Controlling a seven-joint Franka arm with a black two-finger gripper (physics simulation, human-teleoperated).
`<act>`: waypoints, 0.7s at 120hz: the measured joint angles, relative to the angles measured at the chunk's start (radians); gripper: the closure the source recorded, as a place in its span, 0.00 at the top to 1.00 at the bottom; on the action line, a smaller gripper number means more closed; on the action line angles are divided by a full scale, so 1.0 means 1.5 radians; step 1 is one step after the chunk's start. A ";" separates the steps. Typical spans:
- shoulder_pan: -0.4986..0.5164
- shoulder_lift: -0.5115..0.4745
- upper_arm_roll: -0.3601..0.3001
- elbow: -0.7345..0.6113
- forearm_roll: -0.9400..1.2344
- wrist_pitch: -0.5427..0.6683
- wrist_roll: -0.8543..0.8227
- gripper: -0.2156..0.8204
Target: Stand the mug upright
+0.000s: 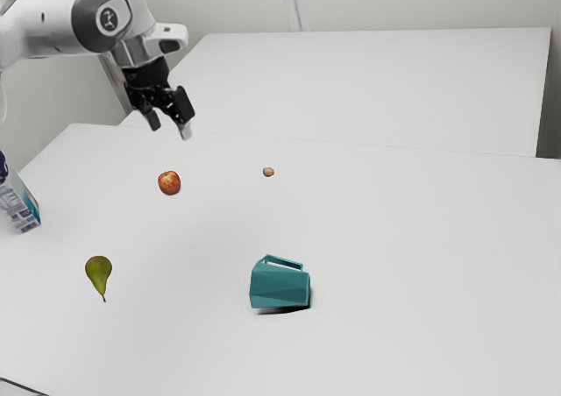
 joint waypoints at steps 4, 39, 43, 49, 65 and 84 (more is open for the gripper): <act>-0.005 -0.002 0.000 -0.001 -0.001 0.001 -0.001 0.79; -0.063 -0.031 0.130 -0.153 -0.184 0.009 -0.002 0.79; -0.050 -0.039 0.137 -0.178 -0.208 0.010 0.000 0.79; -0.023 -0.045 0.142 -0.212 -0.241 0.012 0.003 0.79; 0.050 -0.056 0.145 -0.310 -0.318 0.022 0.011 0.79; 0.045 -0.052 0.142 -0.380 -0.384 0.046 0.027 0.79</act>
